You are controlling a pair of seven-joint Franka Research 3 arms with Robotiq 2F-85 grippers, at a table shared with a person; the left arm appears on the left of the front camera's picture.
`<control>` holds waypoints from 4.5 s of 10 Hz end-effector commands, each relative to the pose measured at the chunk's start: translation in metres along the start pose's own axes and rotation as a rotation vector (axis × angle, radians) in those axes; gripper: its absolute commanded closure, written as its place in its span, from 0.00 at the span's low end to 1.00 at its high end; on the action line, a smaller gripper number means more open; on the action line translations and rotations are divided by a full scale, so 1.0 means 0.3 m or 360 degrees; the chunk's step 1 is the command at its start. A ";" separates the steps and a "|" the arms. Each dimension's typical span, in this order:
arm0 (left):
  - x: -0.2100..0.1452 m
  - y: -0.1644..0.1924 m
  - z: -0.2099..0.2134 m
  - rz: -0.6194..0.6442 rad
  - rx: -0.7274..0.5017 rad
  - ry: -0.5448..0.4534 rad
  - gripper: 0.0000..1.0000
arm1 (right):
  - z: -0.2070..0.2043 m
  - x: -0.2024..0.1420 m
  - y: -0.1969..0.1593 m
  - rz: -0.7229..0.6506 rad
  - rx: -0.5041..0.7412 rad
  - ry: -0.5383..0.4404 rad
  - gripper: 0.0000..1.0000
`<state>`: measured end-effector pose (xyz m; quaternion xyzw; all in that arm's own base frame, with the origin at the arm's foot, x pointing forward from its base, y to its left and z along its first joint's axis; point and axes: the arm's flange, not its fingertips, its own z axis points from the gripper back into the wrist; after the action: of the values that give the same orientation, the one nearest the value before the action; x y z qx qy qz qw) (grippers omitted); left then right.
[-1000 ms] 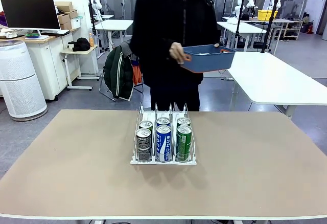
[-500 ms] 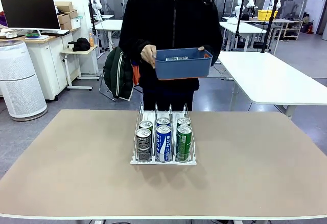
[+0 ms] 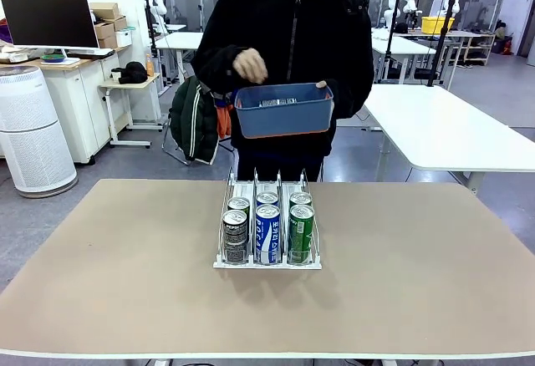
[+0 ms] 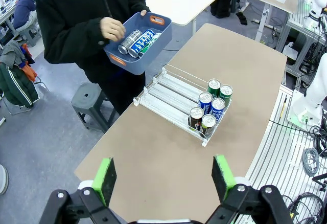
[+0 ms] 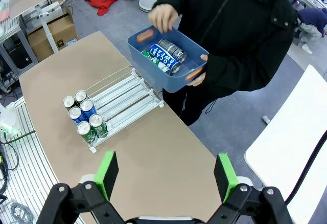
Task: Fill the beverage cans into the dispenser.
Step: Pick up the Pepsi coke handed by the human.
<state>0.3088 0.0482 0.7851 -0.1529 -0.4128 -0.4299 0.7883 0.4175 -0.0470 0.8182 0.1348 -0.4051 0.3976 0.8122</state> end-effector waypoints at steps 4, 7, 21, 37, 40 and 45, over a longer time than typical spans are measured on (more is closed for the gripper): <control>-0.002 0.000 -0.001 -0.0003 -0.0002 -0.0002 0.00 | 0.001 0.001 -0.001 -0.0001 -0.0010 -0.0005 0.00; -0.002 0.000 -0.001 -0.0003 -0.0002 -0.0002 0.00 | 0.001 0.001 -0.001 -0.0001 -0.0010 -0.0005 0.00; -0.002 0.000 -0.001 -0.0003 -0.0002 -0.0002 0.00 | 0.001 0.001 -0.001 -0.0001 -0.0010 -0.0005 0.00; -0.002 0.000 -0.001 -0.0003 -0.0002 -0.0002 0.00 | 0.001 0.001 -0.001 -0.0001 -0.0010 -0.0005 0.00; -0.002 0.000 -0.001 -0.0003 -0.0002 -0.0002 0.00 | 0.001 0.001 -0.001 -0.0001 -0.0010 -0.0005 0.00; -0.002 0.000 -0.001 -0.0003 -0.0002 -0.0002 0.00 | 0.001 0.001 -0.001 -0.0001 -0.0010 -0.0005 0.00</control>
<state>0.3088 0.0482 0.7851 -0.1529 -0.4128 -0.4299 0.7883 0.4175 -0.0470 0.8183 0.1347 -0.4052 0.3976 0.8122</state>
